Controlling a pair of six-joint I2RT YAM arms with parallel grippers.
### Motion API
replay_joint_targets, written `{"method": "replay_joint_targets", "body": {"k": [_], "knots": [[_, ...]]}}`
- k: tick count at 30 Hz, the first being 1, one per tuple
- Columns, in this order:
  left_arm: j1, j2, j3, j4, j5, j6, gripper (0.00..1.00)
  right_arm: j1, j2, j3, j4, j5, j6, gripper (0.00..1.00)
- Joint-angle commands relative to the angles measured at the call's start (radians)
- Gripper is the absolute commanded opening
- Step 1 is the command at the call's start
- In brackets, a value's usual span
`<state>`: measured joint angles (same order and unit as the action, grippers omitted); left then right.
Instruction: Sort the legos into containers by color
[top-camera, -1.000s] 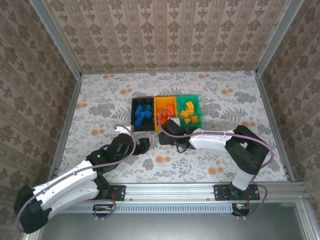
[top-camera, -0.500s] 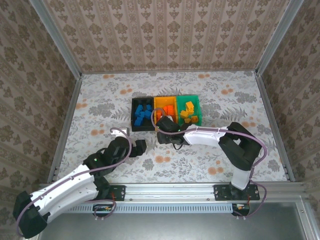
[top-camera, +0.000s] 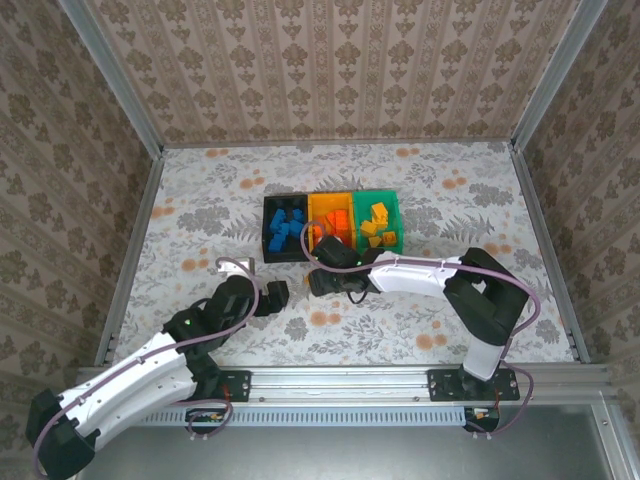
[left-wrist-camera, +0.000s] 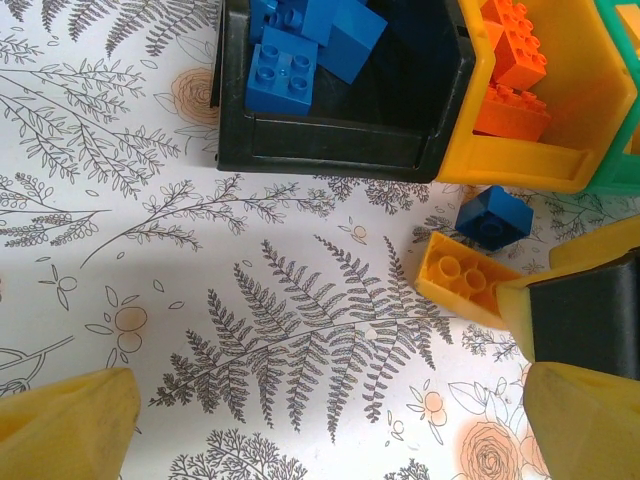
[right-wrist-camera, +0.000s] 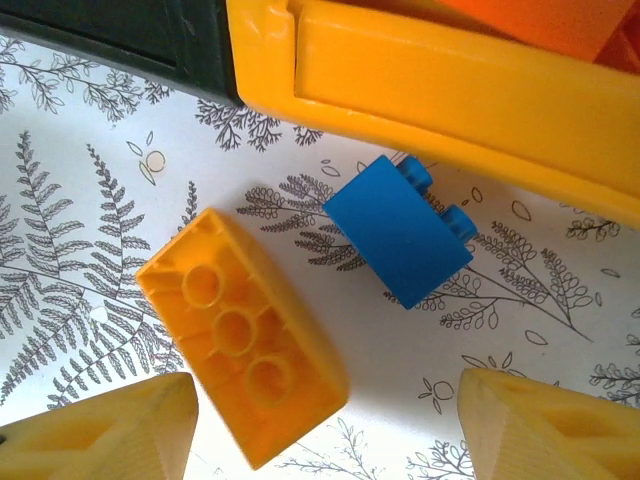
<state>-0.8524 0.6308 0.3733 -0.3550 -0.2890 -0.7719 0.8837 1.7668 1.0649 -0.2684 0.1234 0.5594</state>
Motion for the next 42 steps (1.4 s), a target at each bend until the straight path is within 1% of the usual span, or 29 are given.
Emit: {"method": "replay_joint_targets", "body": {"k": [1,4,7,12,17,22,25,28,30,34,38,40,42], "knots": [[0.012,-0.013,-0.013,-0.02,-0.009,-0.024,1.0,-0.004,0.012,0.023,-0.03,0.006,-0.01,0.71],[0.015,-0.017,-0.019,-0.022,-0.005,-0.026,1.0,-0.002,0.034,0.028,0.019,-0.062,-0.026,0.74],[0.02,-0.022,-0.022,-0.025,-0.005,-0.026,1.0,0.009,0.06,0.058,0.013,-0.058,-0.041,0.76],[0.029,-0.025,-0.024,-0.028,-0.004,-0.025,1.0,0.012,0.118,0.1,0.004,-0.081,-0.05,0.74],[0.035,-0.04,-0.026,-0.041,-0.004,-0.026,1.0,0.029,0.157,0.134,-0.026,-0.073,-0.057,0.66],[0.046,-0.062,-0.03,-0.055,-0.006,-0.024,1.0,0.056,0.191,0.166,-0.085,-0.033,-0.059,0.58],[0.052,-0.068,-0.03,-0.059,-0.002,-0.023,1.0,0.065,0.201,0.166,-0.086,-0.031,-0.057,0.5],[0.055,-0.069,-0.03,-0.062,0.002,-0.022,1.0,0.069,0.191,0.161,-0.078,-0.031,-0.058,0.39],[0.056,-0.068,-0.03,-0.063,0.004,-0.022,1.0,0.071,0.172,0.155,-0.066,-0.035,-0.061,0.34],[0.057,-0.071,-0.031,-0.07,-0.001,-0.024,1.0,0.076,0.101,0.149,-0.043,-0.066,-0.072,0.31],[0.06,-0.073,-0.037,-0.068,0.0,-0.03,1.0,0.075,0.022,0.186,-0.035,-0.062,-0.083,0.3],[0.06,-0.072,-0.04,-0.062,0.003,-0.032,1.0,0.071,0.015,0.231,-0.036,-0.054,-0.09,0.3],[0.059,-0.074,-0.042,-0.062,0.005,-0.033,1.0,0.062,0.041,0.3,-0.048,-0.039,-0.096,0.31]]}}
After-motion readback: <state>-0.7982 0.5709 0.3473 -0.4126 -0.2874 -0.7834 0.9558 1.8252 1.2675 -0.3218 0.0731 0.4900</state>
